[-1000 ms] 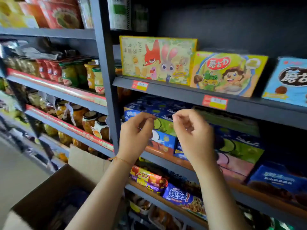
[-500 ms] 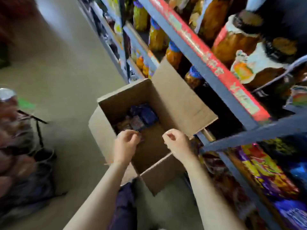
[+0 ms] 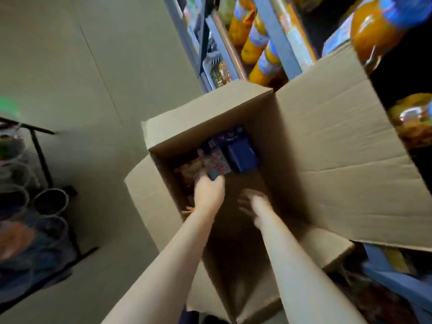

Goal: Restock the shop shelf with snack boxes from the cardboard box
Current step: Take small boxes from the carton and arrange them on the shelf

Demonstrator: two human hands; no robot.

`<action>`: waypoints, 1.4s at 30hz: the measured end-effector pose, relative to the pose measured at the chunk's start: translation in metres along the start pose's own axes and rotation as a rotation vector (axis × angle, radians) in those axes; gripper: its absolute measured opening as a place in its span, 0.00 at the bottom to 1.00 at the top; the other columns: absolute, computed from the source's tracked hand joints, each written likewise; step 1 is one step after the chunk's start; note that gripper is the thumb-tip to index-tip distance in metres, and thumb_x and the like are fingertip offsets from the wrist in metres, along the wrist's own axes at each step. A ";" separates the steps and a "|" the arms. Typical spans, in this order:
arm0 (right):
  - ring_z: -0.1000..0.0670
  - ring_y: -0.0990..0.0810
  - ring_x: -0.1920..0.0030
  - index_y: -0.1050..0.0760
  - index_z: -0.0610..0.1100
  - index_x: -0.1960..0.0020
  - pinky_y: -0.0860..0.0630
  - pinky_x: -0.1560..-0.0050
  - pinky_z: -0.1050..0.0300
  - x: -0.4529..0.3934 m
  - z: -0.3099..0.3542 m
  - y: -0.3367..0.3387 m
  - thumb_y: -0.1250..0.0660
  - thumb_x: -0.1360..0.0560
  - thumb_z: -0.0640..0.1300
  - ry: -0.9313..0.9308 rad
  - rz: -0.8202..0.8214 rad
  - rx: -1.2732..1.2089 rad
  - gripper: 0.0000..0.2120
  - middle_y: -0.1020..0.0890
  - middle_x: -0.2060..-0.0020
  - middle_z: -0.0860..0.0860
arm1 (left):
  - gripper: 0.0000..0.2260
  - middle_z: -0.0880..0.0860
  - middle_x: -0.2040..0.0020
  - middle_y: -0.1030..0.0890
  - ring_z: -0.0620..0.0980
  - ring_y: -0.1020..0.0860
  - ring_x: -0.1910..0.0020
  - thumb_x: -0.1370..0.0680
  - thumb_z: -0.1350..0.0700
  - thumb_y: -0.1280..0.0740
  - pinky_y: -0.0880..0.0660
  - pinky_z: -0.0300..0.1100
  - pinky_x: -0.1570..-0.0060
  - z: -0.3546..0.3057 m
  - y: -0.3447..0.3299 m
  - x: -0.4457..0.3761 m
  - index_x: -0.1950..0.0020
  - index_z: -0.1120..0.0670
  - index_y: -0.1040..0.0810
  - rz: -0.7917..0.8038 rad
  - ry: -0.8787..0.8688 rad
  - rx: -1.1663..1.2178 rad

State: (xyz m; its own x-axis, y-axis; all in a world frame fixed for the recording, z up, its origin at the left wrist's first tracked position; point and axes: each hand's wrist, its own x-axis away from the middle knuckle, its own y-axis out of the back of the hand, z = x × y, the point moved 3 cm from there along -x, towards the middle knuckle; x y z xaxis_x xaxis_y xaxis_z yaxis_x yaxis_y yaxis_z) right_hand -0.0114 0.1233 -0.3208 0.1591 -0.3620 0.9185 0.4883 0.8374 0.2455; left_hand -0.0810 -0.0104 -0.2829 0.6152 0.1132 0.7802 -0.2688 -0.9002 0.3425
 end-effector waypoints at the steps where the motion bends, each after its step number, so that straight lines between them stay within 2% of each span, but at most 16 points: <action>1: 0.42 0.22 0.38 0.26 0.40 0.34 0.23 0.43 0.48 -0.013 0.002 -0.004 0.40 0.17 0.40 -0.034 0.009 -0.066 0.14 0.22 0.44 0.44 | 0.17 0.54 0.37 0.23 0.54 0.24 0.42 0.19 0.53 0.37 0.28 0.42 0.48 0.000 -0.010 -0.015 0.31 0.56 0.28 0.026 0.106 0.109; 3: 0.43 0.24 0.35 0.27 0.40 0.32 0.26 0.36 0.49 -0.039 0.005 -0.016 0.41 0.17 0.42 -0.085 0.051 -0.181 0.15 0.22 0.41 0.44 | 0.16 0.57 0.37 0.23 0.55 0.22 0.45 0.18 0.52 0.38 0.27 0.43 0.52 0.006 -0.031 -0.046 0.31 0.56 0.28 0.077 0.340 0.349; 4: 0.44 0.23 0.37 0.26 0.41 0.33 0.26 0.36 0.49 -0.050 0.005 -0.023 0.41 0.17 0.44 -0.106 0.082 -0.235 0.15 0.21 0.41 0.44 | 0.16 0.58 0.36 0.22 0.56 0.22 0.43 0.17 0.52 0.38 0.26 0.45 0.50 0.009 -0.039 -0.060 0.31 0.56 0.28 0.087 0.418 0.462; 6: 0.45 0.19 0.46 0.24 0.40 0.39 0.23 0.43 0.51 -0.066 0.011 -0.039 0.41 0.17 0.44 -0.121 0.144 -0.308 0.12 0.18 0.48 0.43 | 0.16 0.57 0.36 0.23 0.57 0.23 0.39 0.17 0.54 0.39 0.28 0.46 0.44 0.016 -0.051 -0.085 0.29 0.57 0.30 0.067 0.483 0.616; 10: 0.46 0.21 0.57 0.24 0.36 0.46 0.23 0.51 0.52 -0.103 0.016 -0.057 0.43 0.17 0.41 -0.118 0.172 -0.280 0.11 0.20 0.59 0.43 | 0.19 0.55 0.35 0.25 0.59 0.27 0.32 0.16 0.54 0.41 0.30 0.48 0.40 0.031 -0.073 -0.115 0.25 0.57 0.34 0.028 0.483 0.669; 12: 0.45 0.21 0.59 0.23 0.36 0.49 0.24 0.57 0.53 -0.113 0.017 -0.064 0.43 0.17 0.42 -0.157 0.212 -0.240 0.13 0.19 0.62 0.42 | 0.19 0.57 0.34 0.25 0.60 0.26 0.34 0.17 0.53 0.39 0.28 0.48 0.38 0.042 -0.084 -0.124 0.26 0.56 0.32 -0.010 0.501 0.657; 14: 0.44 0.20 0.56 0.23 0.38 0.42 0.23 0.57 0.50 -0.122 0.019 -0.070 0.41 0.17 0.45 -0.163 0.192 -0.100 0.12 0.18 0.56 0.41 | 0.17 0.58 0.35 0.23 0.60 0.23 0.39 0.18 0.52 0.39 0.25 0.50 0.39 0.052 -0.095 -0.135 0.30 0.55 0.29 -0.017 0.490 0.585; 16: 0.43 0.20 0.47 0.26 0.44 0.33 0.21 0.47 0.46 -0.136 0.019 -0.070 0.39 0.18 0.45 -0.100 0.140 0.099 0.15 0.19 0.45 0.42 | 0.18 0.59 0.38 0.21 0.60 0.21 0.42 0.19 0.52 0.39 0.23 0.55 0.39 0.060 -0.106 -0.143 0.30 0.54 0.28 -0.009 0.507 0.629; 18: 0.44 0.20 0.43 0.28 0.49 0.31 0.23 0.39 0.45 -0.148 0.017 -0.068 0.37 0.19 0.46 -0.056 0.126 0.156 0.17 0.20 0.38 0.44 | 0.20 0.60 0.40 0.21 0.60 0.21 0.44 0.21 0.52 0.39 0.23 0.56 0.40 0.064 -0.110 -0.147 0.29 0.52 0.28 -0.030 0.524 0.662; 20: 0.45 0.21 0.42 0.29 0.50 0.30 0.23 0.38 0.45 -0.146 0.015 -0.067 0.37 0.20 0.46 -0.024 0.123 0.158 0.18 0.21 0.38 0.46 | 0.21 0.60 0.40 0.20 0.60 0.21 0.44 0.24 0.51 0.38 0.23 0.56 0.40 0.071 -0.117 -0.152 0.30 0.51 0.28 -0.023 0.509 0.666; 24: 0.46 0.23 0.44 0.32 0.52 0.30 0.23 0.46 0.50 -0.135 0.014 -0.063 0.34 0.20 0.45 -0.010 0.148 0.104 0.20 0.24 0.44 0.49 | 0.21 0.60 0.37 0.22 0.60 0.22 0.41 0.21 0.50 0.39 0.25 0.57 0.37 0.061 -0.108 -0.137 0.27 0.51 0.30 -0.039 0.514 0.760; 30: 0.47 0.21 0.47 0.26 0.46 0.40 0.24 0.58 0.58 -0.105 0.013 -0.051 0.28 0.25 0.39 0.144 0.029 0.029 0.16 0.21 0.42 0.45 | 0.19 0.60 0.35 0.23 0.61 0.22 0.39 0.19 0.52 0.40 0.25 0.58 0.36 0.051 -0.096 -0.113 0.28 0.55 0.28 -0.015 0.444 0.719; 33: 0.48 0.22 0.44 0.25 0.49 0.42 0.23 0.56 0.60 -0.069 0.016 -0.033 0.29 0.25 0.37 0.330 -0.038 0.040 0.14 0.22 0.43 0.48 | 0.17 0.60 0.37 0.22 0.61 0.22 0.40 0.19 0.56 0.38 0.24 0.56 0.37 0.043 -0.088 -0.087 0.31 0.57 0.26 -0.047 0.366 0.669; 36: 0.52 0.19 0.48 0.22 0.49 0.46 0.19 0.49 0.55 -0.026 0.019 0.000 0.29 0.25 0.39 0.420 -0.120 -0.019 0.09 0.20 0.51 0.52 | 0.22 0.58 0.36 0.22 0.59 0.21 0.40 0.23 0.51 0.31 0.23 0.54 0.39 0.035 -0.077 -0.050 0.29 0.53 0.28 -0.111 0.357 0.644; 39: 0.56 0.18 0.55 0.21 0.47 0.47 0.20 0.61 0.64 0.021 0.019 0.041 0.30 0.23 0.41 0.469 -0.133 -0.169 0.06 0.18 0.56 0.53 | 0.23 0.57 0.46 0.17 0.56 0.16 0.50 0.26 0.49 0.25 0.19 0.54 0.45 0.021 -0.070 0.000 0.35 0.55 0.27 0.033 0.344 0.755; 42: 0.52 0.17 0.57 0.20 0.47 0.50 0.23 0.66 0.61 0.068 0.015 0.084 0.31 0.24 0.44 0.548 -0.152 -0.277 0.04 0.15 0.55 0.48 | 0.17 0.53 0.55 0.14 0.49 0.15 0.58 0.23 0.48 0.28 0.18 0.42 0.59 0.004 -0.064 0.068 0.40 0.55 0.23 0.274 0.250 0.720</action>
State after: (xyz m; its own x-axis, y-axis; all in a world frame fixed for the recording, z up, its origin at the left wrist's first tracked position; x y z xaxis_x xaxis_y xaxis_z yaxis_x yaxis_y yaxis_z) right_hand 0.0275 0.1746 -0.2330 0.4510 -0.6876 0.5691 0.7324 0.6495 0.2044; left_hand -0.0189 0.0532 -0.2536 0.3896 -0.1367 0.9108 0.2098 -0.9497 -0.2323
